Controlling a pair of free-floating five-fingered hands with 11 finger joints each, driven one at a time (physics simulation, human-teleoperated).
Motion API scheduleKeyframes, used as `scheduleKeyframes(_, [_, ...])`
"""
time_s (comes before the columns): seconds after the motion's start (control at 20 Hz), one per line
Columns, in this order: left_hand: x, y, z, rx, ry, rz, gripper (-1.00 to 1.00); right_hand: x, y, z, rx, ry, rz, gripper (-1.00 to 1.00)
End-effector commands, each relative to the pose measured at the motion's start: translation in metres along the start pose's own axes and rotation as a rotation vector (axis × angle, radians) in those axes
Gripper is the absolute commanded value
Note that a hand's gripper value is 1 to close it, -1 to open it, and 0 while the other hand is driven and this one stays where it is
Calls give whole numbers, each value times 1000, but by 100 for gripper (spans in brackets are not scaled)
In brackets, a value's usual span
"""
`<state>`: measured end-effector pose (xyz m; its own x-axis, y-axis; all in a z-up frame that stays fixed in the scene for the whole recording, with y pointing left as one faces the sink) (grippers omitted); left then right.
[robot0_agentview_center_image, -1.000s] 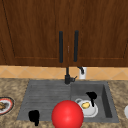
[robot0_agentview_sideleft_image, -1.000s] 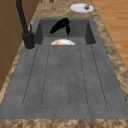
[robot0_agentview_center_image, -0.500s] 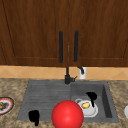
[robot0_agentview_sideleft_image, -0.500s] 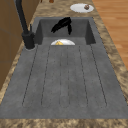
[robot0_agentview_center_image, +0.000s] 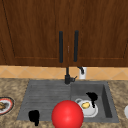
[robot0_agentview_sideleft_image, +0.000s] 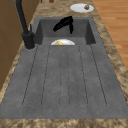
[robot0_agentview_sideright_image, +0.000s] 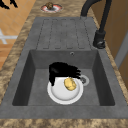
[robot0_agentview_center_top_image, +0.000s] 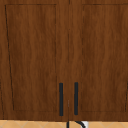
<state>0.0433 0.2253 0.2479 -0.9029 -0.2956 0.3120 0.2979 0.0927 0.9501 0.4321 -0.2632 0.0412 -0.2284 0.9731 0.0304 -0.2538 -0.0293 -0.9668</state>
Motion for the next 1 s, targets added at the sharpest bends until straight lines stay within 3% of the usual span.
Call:
scheduleKeyframes(0.0, [0,0,0,0,0,0,0,-8,-7,16,-26,-2,-6,-100])
scheduleKeyframes(0.95, [0,0,0,0,0,0,0,-33,-82,98,139,2,-32,-100])
